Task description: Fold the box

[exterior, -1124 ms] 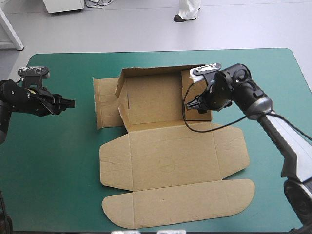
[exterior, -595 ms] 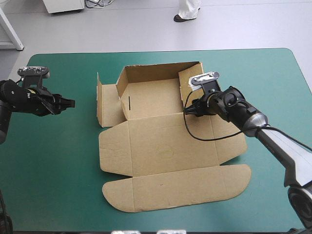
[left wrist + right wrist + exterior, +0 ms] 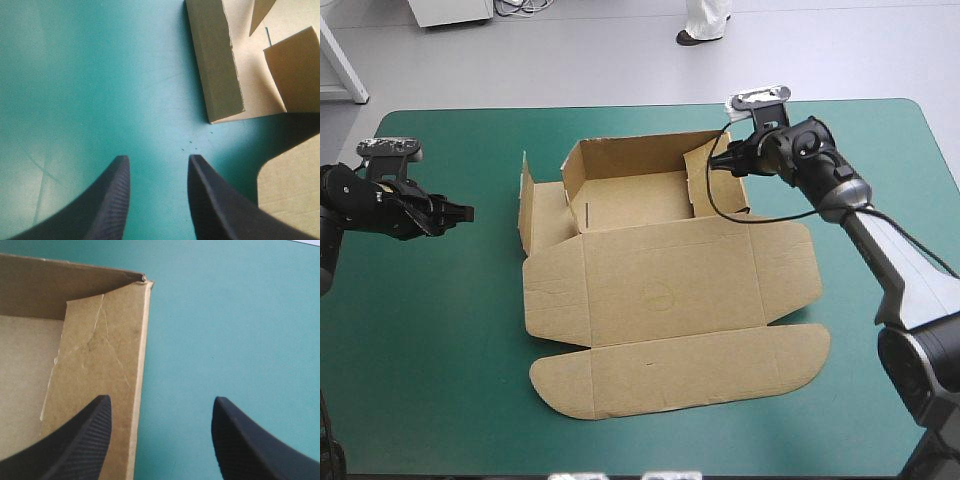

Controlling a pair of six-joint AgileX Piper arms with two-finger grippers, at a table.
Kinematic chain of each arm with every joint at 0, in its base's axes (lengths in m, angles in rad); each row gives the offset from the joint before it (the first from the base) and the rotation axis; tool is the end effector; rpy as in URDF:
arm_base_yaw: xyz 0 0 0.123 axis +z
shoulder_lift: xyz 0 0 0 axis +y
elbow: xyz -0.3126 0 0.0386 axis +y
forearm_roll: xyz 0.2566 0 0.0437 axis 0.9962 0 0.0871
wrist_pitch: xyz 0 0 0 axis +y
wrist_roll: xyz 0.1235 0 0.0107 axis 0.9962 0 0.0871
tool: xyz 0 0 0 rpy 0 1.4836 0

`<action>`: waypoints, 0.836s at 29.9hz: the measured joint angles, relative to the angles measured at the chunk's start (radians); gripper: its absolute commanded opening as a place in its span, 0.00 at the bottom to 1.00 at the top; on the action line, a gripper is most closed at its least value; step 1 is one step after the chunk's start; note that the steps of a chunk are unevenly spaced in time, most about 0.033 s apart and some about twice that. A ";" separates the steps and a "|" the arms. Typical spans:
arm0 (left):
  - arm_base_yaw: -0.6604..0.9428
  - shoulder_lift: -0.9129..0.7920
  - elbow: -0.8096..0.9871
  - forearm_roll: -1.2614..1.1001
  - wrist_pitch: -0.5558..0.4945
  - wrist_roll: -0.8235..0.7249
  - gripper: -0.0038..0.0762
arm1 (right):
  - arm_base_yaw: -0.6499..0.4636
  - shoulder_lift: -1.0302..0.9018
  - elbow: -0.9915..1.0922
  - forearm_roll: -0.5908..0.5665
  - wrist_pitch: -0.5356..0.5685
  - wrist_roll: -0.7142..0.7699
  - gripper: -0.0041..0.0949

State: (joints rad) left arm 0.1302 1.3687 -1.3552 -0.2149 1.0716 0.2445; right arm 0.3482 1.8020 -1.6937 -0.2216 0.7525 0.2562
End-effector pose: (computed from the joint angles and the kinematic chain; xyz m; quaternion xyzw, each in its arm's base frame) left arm 0.2996 0.0158 0.3755 0.0319 0.9535 -0.0507 0.2955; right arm 0.4366 0.1386 0.3495 -0.0871 0.9129 0.0184 0.3983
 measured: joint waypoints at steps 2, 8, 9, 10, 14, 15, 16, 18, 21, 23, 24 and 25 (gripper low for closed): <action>0.000 0.000 0.000 0.000 0.000 0.000 0.39 | -0.016 0.046 -0.095 0.053 0.063 -0.066 0.60; 0.000 0.000 0.000 0.000 0.001 0.000 0.39 | -0.020 0.199 -0.288 0.108 0.235 -0.132 0.60; 0.000 0.000 0.000 0.000 0.001 0.000 0.39 | -0.020 0.222 -0.306 0.111 0.252 -0.133 0.60; 0.000 0.000 0.000 0.000 0.001 0.000 0.39 | -0.020 0.243 -0.321 0.113 0.266 -0.134 0.60; 0.000 0.000 0.000 0.000 0.000 0.000 0.39 | -0.020 0.303 -0.341 0.129 0.286 -0.137 0.60; 0.000 0.000 0.000 0.000 0.000 0.000 0.39 | -0.020 0.315 -0.343 0.137 0.288 -0.137 0.59; 0.000 0.000 0.000 0.000 -0.001 0.000 0.39 | -0.020 0.327 -0.344 0.144 0.289 -0.137 0.58; 0.000 0.000 0.000 0.000 -0.003 0.000 0.39 | -0.020 0.348 -0.344 0.158 0.291 -0.137 0.54; 0.000 0.000 0.000 0.000 -0.005 0.006 0.39 | -0.020 0.377 -0.344 0.185 0.300 -0.143 0.45; 0.000 0.000 0.000 0.000 -0.012 0.026 0.39 | -0.020 0.383 -0.344 0.197 0.304 -0.150 0.34; 0.000 0.000 0.000 0.000 -0.017 0.038 0.39 | -0.020 0.384 -0.344 0.202 0.304 -0.151 0.28; 0.000 0.000 0.000 0.000 -0.022 0.046 0.39 | -0.020 0.385 -0.344 0.203 0.304 -0.152 0.20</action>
State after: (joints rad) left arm 0.1302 1.3687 -1.3552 -0.2149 1.0496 0.2905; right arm 0.3283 2.1873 -2.0375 -0.0191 1.0569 0.1038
